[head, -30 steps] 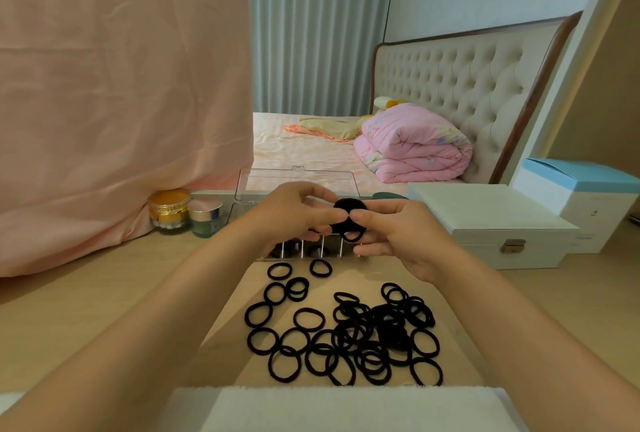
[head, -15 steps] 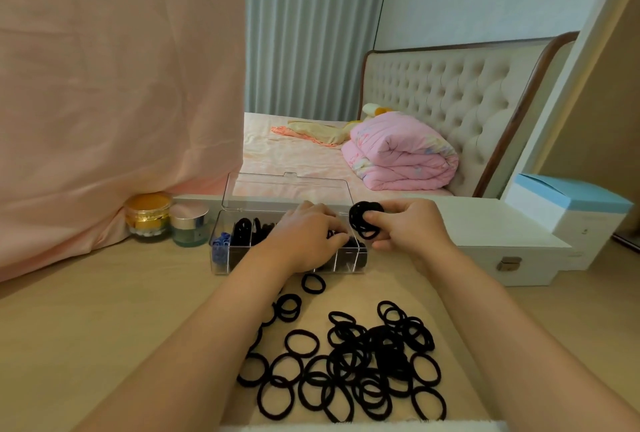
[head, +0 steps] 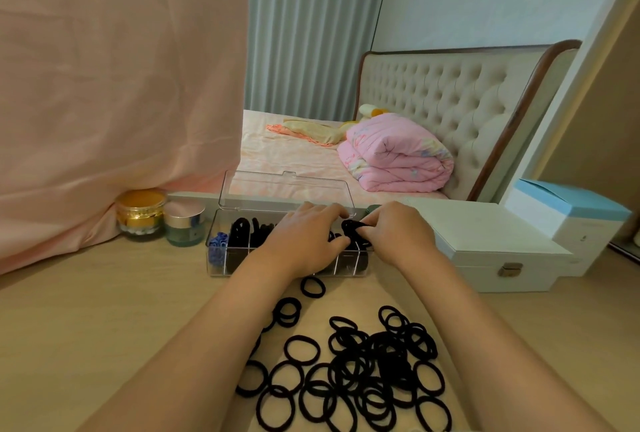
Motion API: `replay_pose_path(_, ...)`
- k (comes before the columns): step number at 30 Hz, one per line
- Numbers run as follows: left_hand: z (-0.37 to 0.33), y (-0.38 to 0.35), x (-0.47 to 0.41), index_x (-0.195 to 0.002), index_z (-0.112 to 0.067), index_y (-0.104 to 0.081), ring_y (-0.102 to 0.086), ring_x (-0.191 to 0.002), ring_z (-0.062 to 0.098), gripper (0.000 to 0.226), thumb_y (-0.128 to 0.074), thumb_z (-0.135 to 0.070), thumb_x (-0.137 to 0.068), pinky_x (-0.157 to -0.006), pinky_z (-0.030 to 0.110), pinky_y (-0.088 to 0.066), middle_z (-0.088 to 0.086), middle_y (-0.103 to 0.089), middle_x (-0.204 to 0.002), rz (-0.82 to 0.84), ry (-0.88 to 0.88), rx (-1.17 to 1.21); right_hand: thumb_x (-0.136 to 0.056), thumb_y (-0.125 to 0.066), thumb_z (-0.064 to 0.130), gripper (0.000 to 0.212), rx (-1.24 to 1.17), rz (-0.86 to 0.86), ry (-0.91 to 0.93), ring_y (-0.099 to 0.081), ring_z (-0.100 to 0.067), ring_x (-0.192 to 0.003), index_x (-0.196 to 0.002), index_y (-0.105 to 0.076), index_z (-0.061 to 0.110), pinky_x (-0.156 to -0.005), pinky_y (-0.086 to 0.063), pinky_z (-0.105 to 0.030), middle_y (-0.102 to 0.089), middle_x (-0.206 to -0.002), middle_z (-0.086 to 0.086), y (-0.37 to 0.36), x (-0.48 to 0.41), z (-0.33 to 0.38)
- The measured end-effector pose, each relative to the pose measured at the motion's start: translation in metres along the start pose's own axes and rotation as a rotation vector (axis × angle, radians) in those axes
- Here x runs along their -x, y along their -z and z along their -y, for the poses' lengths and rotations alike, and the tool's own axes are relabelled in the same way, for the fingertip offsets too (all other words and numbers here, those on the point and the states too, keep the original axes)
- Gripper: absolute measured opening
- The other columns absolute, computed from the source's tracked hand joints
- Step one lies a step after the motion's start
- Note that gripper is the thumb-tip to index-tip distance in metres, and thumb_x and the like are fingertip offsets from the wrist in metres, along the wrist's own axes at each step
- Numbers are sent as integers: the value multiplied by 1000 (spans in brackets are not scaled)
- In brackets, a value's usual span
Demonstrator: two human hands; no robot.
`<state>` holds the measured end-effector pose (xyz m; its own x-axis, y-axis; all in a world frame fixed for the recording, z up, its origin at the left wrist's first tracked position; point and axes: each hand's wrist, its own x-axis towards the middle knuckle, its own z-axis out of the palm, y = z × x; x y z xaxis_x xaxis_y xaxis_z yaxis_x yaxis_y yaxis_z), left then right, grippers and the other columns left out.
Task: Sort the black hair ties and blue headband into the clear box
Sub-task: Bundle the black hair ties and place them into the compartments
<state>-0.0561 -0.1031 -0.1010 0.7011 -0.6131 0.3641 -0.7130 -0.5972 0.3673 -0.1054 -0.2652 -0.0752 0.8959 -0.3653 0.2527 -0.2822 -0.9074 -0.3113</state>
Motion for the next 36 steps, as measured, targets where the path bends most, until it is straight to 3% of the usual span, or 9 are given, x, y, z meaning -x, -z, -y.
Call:
replay_pose_path(6,-4,-2,2,-122,-29,-57,-51,-115,10,33,-67,-37,-91,-93,32,-46,-13,-61,-120,-101,-66,69,-98,-57,37,23,220,183,109,-54,-25,-113,-113,-75,35,-83,-42,-34,-59,-109,2,4,-9,4)
replay_pose_path(9,-4,-3,1,-116,-28,-64,-53,-109,7,27,-70,-35,-90,-86,23,-38,-15,-61,-113,-119,-34,129,-98,-57,36,31,264,185,93,-47,-26,-123,-125,-69,29,-93,-49,-39,-54,-127,-4,3,-13,7)
replay_pose_path(15,-8,-4,1,-128,-30,-67,-58,-116,7,33,-63,-34,-96,-97,25,-43,-14,-66,-128,-102,-70,82,-86,-66,24,21,-37,8,-38,-64,-20,-78,-101,-79,31,-50,-36,-22,-75,-93,1,-8,-11,3)
replay_pose_path(20,-10,-6,-1,-136,-27,-62,-51,-124,9,39,-49,-40,-102,-99,32,-46,-15,-56,-138,-4,-125,-83,-95,-52,13,29,-162,250,126,-65,-23,-81,-77,-71,26,-60,-45,-30,-69,-79,-2,2,-9,-11)
replay_pose_path(23,-12,-6,-3,-133,-28,-63,-48,-125,11,39,-45,-44,-102,-98,35,-46,-13,-54,-138,37,-136,-142,-88,-47,1,36,-277,362,139,-67,-26,-87,-96,-77,19,-78,-55,-39,-74,-88,-6,7,-14,-21)
replay_pose_path(26,-15,-5,-8,-134,-26,-61,-42,-127,11,40,-43,-43,-103,-98,36,-45,-12,-54,-139,55,-122,-170,-86,-47,3,39,-285,299,189,-62,-21,-84,-102,-74,25,-70,-47,-29,-69,-84,3,10,-13,-22)
replay_pose_path(29,-16,-2,-15,-132,-26,-63,-39,-124,12,38,-46,-36,-100,-98,40,-46,-11,-56,-135,53,-111,-186,-87,-50,10,45,-273,228,245,-67,-13,-94,-124,-72,24,-82,-54,-28,-75,-104,2,17,-8,-19)
replay_pose_path(32,-13,-2,-19,-131,-29,-64,-37,-118,12,37,-48,-31,-97,-95,38,-45,-13,-56,-129,74,-100,-158,-84,-56,18,36,-251,210,266,-68,-11,-84,-108,-79,32,-78,-56,-31,-78,-94,5,23,-2,-23)
replay_pose_path(36,-8,-5,-23,-125,-28,-68,-34,-111,9,32,-52,-27,-97,-99,39,-43,-13,-53,-120,86,-75,-53,-83,-56,36,26,-122,208,287,-65,-25,-79,-83,-77,21,-71,-55,-44,-72,-83,-3,18,-4,-24)
